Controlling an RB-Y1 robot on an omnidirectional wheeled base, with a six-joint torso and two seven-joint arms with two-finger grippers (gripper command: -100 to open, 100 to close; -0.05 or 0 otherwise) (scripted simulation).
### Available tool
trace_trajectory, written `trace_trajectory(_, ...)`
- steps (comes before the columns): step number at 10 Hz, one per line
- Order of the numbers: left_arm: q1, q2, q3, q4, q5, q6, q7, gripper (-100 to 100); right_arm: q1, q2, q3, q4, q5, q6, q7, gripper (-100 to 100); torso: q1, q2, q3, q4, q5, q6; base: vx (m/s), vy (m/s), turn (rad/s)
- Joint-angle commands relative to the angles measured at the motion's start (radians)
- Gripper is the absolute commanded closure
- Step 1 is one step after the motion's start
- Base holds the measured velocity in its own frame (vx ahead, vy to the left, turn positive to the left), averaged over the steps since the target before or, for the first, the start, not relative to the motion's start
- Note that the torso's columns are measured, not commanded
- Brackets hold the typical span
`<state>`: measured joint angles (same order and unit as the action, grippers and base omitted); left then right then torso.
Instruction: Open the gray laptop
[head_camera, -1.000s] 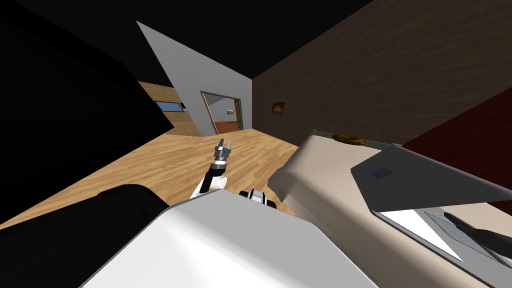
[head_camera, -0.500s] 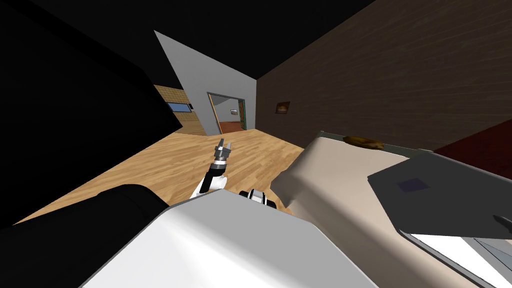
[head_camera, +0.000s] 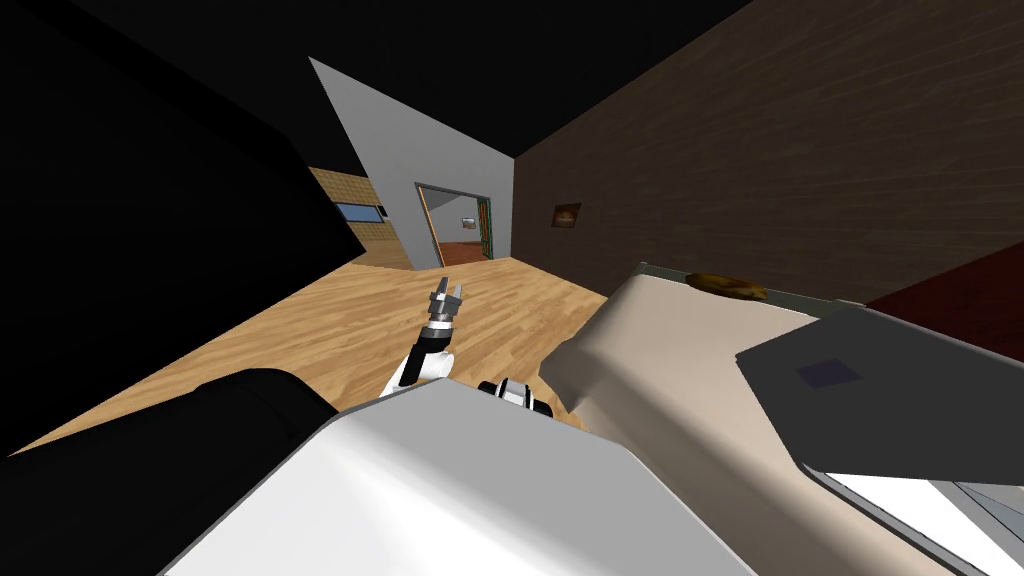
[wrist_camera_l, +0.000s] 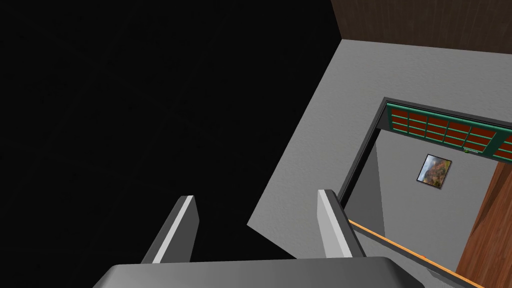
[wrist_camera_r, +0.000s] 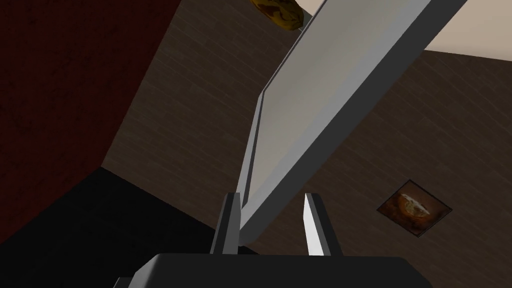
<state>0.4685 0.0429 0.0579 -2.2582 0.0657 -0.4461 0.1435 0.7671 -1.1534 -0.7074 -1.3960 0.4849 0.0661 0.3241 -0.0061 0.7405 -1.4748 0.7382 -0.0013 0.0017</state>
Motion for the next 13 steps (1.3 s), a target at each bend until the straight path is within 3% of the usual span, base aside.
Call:
trace_trajectory(1,0.000,0.000,0.000,0.000,0.000,0.000,0.000,0,-0.014,0.001,0.005,0.021,-0.049,-0.019,-0.047,100,0.002,0.000,0.000,0.000,-0.001,0.000,-0.107,-0.085,0.005)
trace_trajectory(6,0.000,0.000,0.000,0.000,0.000,0.000,0.000,0,-0.044,0.005,0.015,0.061,-0.140,-0.058,-0.132,100,-0.003,-0.004,-0.002,-0.002,-0.004,0.001,-0.084,-0.084,-0.001)
trace_trajectory(7,0.000,0.000,0.000,0.000,0.000,0.000,0.000,0,-0.040,0.002,0.012,0.051,-0.130,-0.054,-0.120,100,-0.003,-0.003,-0.001,-0.001,-0.004,0.000,-0.043,-0.037,0.006)
trace_trajectory(8,0.000,0.000,0.000,0.000,0.000,0.000,0.000,0,-0.074,0.032,0.023,0.072,-0.155,-0.074,-0.143,100,0.001,-0.006,-0.003,-0.002,-0.002,-0.001,-0.057,-0.072,0.025)
trace_trajectory(13,0.000,0.000,0.000,0.000,0.000,0.000,0.000,0,-0.156,0.108,0.053,0.126,-0.210,-0.120,-0.189,100,-0.003,-0.007,-0.002,-0.005,-0.010,-0.001,-0.085,-0.109,0.026)
